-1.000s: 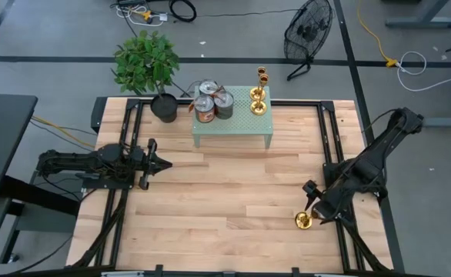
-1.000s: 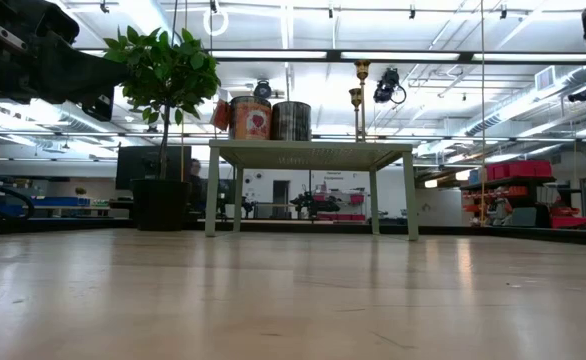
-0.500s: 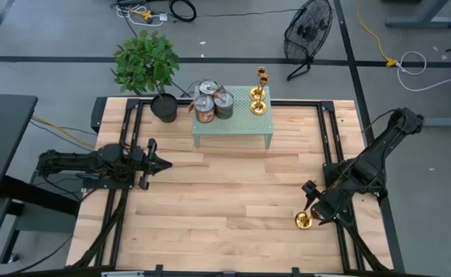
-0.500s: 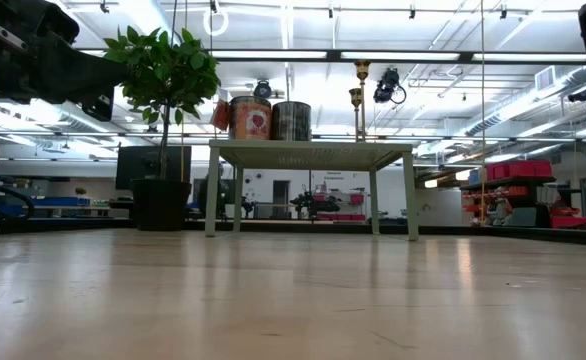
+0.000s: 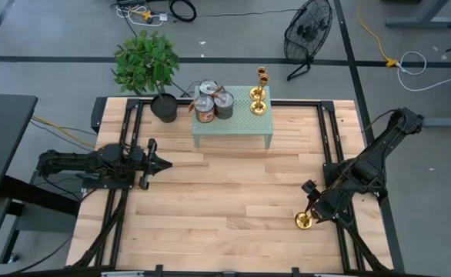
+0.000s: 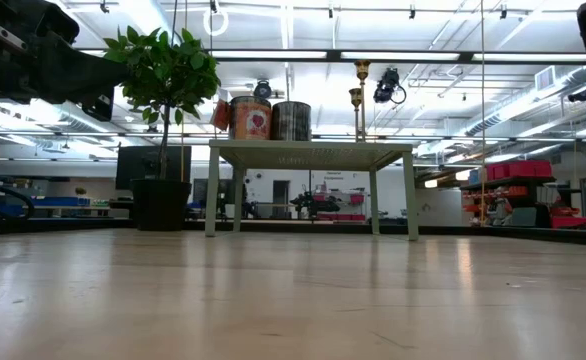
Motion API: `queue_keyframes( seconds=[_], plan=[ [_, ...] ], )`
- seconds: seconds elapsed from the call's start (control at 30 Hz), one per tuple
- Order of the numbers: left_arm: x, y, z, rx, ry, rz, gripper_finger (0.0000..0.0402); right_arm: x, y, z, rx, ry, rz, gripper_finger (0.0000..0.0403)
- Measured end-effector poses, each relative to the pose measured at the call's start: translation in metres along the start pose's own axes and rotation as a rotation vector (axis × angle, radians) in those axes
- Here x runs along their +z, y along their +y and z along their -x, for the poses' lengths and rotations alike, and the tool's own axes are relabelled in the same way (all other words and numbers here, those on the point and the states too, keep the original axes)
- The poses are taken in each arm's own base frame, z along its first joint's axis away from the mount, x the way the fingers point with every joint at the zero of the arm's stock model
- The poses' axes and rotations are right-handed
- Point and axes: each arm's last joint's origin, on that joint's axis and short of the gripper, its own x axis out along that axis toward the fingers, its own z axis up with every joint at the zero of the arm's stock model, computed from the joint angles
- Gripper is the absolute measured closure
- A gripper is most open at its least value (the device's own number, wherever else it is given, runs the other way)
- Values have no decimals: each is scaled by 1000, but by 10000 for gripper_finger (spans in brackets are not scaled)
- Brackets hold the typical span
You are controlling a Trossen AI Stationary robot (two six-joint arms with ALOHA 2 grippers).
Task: Pick & Place candle stick holders
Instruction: Put the gold candle holder on the shelf
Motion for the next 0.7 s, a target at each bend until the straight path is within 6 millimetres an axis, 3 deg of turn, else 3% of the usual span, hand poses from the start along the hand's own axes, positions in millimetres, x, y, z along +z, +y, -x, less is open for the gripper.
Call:
queue_keyframes(
  seconds=[0.7],
  plan=[
    [0, 0, 0, 0, 0, 0, 371, 2, 0, 0, 4, -20, -15, 248]
  ],
)
